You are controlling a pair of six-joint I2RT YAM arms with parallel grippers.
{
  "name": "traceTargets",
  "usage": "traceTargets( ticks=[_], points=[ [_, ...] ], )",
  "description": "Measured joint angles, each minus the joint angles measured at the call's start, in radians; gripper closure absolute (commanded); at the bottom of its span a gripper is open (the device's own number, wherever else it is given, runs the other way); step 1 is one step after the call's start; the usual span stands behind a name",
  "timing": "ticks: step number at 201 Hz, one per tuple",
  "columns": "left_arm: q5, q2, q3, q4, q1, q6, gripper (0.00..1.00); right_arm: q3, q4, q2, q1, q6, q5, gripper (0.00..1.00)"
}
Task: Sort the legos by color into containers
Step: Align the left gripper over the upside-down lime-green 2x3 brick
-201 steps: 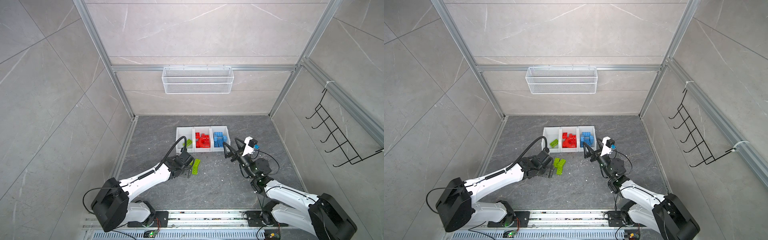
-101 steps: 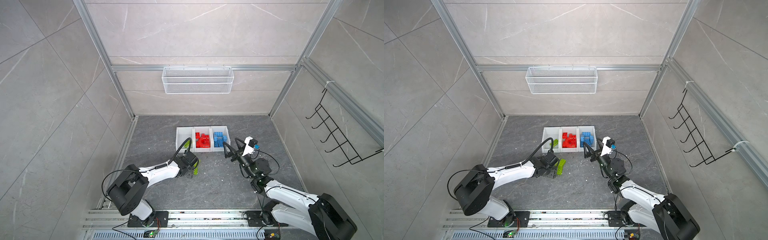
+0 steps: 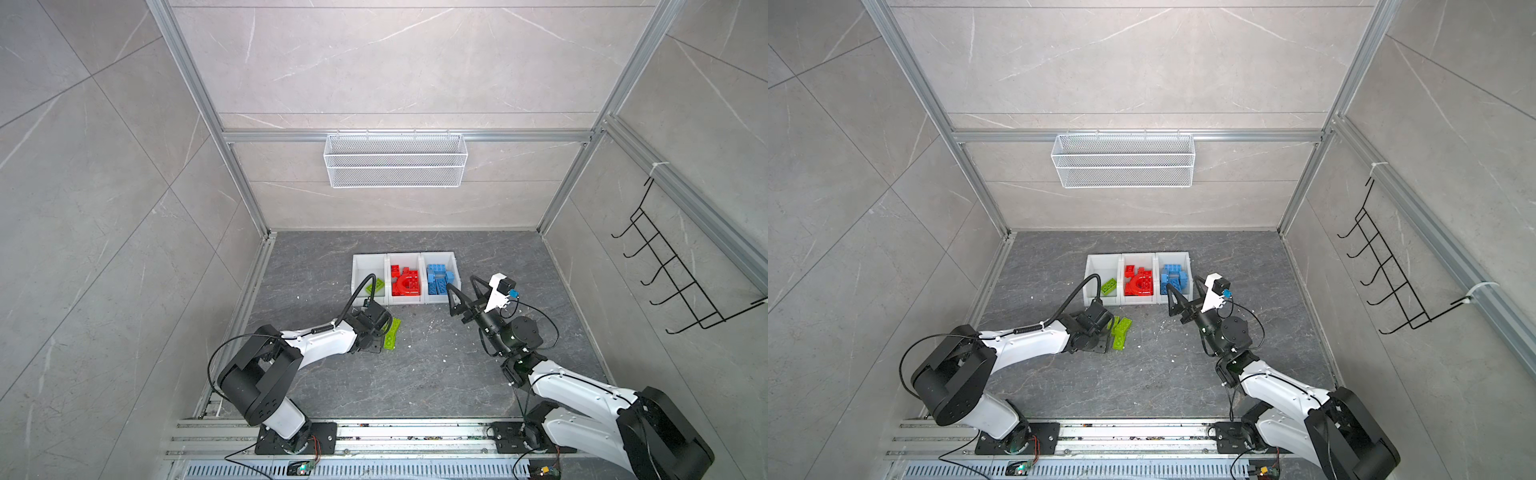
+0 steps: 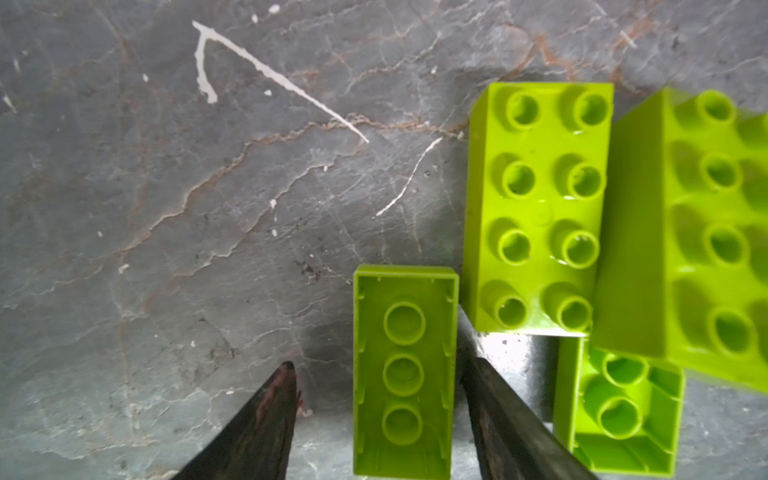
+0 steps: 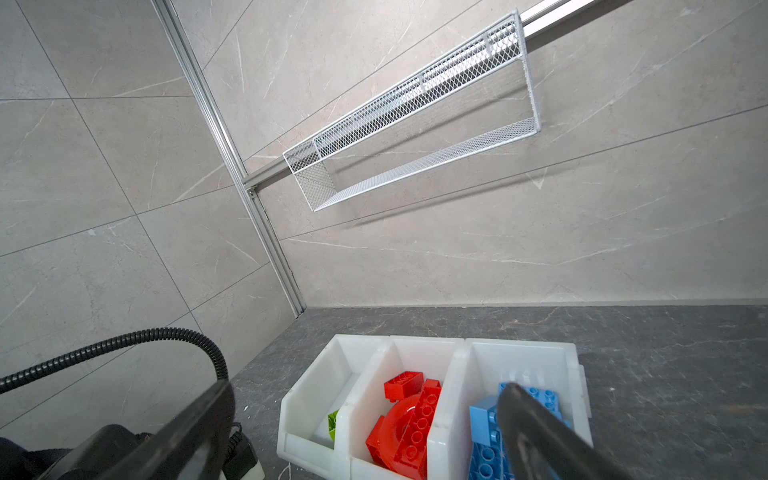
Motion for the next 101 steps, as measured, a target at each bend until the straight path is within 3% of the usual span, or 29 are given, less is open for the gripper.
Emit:
traceTargets(
  ticks=[26, 67, 101],
  points=[
    [0.000, 0.006, 0.002, 0.015, 0.000, 0.009, 0.36, 0.000, 0.000, 0.000, 0.000, 0.000, 0.006, 0.00],
    [0.003, 0.010, 0.004, 0.023, -0.001, 0.013, 0.51, 0.000, 0.000, 0.000, 0.000, 0.000, 0.010, 0.00],
    [0.000, 0.005, 0.004, 0.013, -0.001, 0.013, 0.54, 0.000, 0.000, 0.000, 0.000, 0.000, 0.014, 0.00]
  ],
)
